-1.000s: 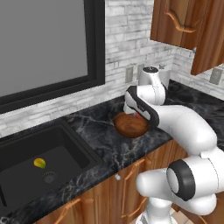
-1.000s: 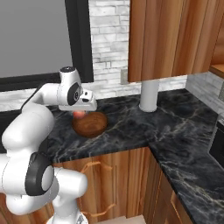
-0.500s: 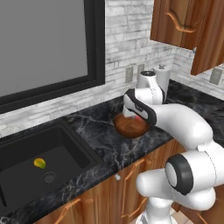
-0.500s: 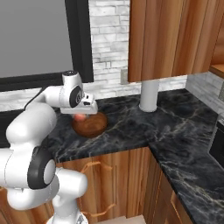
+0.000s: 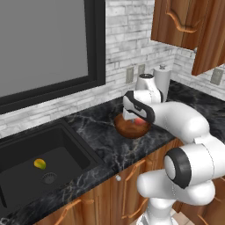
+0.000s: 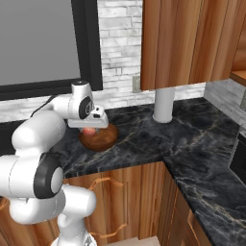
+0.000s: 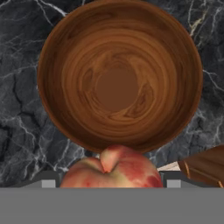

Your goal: Pick the peachs from the cabinet and place them in one bowl. Pick the mango from the sink and place it in the other bowl.

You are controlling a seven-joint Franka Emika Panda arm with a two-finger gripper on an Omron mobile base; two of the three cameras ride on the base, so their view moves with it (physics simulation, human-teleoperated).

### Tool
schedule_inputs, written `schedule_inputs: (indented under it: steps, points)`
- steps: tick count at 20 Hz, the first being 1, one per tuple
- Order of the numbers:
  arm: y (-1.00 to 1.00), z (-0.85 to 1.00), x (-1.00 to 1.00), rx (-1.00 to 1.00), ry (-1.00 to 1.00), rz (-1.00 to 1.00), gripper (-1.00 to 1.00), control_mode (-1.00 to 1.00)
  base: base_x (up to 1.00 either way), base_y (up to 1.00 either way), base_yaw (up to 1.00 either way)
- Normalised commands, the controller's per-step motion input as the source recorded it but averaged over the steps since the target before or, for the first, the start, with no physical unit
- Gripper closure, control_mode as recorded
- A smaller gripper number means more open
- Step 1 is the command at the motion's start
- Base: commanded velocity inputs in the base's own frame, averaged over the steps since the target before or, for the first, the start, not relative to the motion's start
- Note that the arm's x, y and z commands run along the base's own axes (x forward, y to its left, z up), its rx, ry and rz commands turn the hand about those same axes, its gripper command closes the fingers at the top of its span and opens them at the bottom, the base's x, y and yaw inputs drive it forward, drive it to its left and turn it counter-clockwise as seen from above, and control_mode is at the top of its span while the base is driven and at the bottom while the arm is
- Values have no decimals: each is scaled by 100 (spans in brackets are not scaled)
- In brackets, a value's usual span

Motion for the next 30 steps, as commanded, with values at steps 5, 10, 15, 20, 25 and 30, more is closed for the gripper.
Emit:
schedule_inputs:
  steps: [5,10,15,20,25,30]
  points:
    - [0,-18,2,0,6,0,100,-100,0,0,0]
    - [0,-17,1,0,7,0,100,-100,0,0,0]
    - [0,-16,1,0,5,0,100,-100,0,0,0]
    - [0,-14,0,0,5,0,100,-100,0,0,0]
    - [0,-1,0,0,0,0,100,-100,0,0,0]
    - [0,0,2,0,-2,0,100,-100,0,0,0]
